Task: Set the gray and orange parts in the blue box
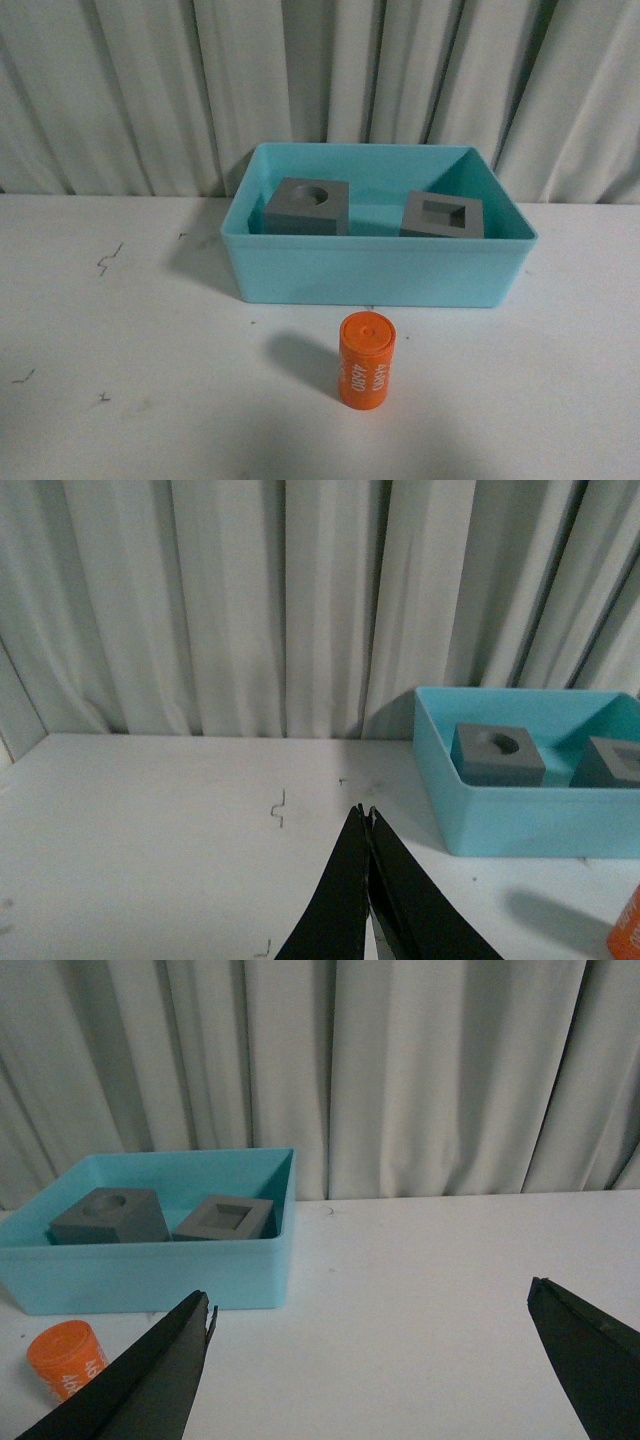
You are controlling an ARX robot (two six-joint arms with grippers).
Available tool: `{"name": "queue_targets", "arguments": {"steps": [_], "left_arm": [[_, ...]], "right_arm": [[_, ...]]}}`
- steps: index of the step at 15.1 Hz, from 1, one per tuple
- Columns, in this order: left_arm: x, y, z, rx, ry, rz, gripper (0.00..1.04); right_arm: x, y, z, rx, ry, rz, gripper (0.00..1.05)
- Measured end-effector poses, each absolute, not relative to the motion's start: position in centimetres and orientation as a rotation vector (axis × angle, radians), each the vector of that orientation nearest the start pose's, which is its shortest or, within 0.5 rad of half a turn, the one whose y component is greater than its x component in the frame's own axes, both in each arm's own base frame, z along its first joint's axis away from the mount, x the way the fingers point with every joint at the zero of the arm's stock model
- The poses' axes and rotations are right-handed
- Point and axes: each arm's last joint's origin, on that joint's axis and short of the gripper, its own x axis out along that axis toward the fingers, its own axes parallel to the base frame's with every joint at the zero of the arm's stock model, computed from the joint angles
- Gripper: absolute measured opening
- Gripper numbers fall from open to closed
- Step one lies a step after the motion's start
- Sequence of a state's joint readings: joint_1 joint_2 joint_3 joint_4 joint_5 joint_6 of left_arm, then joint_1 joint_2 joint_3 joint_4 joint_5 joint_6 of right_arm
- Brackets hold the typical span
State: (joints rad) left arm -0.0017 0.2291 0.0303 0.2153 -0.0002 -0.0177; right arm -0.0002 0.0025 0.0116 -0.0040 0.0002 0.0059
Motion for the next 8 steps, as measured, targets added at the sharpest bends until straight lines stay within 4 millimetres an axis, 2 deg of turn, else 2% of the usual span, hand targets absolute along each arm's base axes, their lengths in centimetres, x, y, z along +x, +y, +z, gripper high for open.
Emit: {"name": "queue_targets", "arguments": {"steps": [2,4,8], "left_arm": [[11.0,0.0,16.9,-0.017,-0.005,-0.002,0.02],[9.8,0.0,16.5,-0.018,0.013,-0.001,0.02],[9.8,0.0,16.6,-0.017,0.002,0.000,0.02]], "right_arm": [[9.7,0.0,16.7,0.006,-0.006,0.000,0.98],[9.7,0.0,16.7,0.006,-0.006,-0.001,0.98],[9.7,0.0,16.7,0.006,-0.006,0.000,0.98]]}}
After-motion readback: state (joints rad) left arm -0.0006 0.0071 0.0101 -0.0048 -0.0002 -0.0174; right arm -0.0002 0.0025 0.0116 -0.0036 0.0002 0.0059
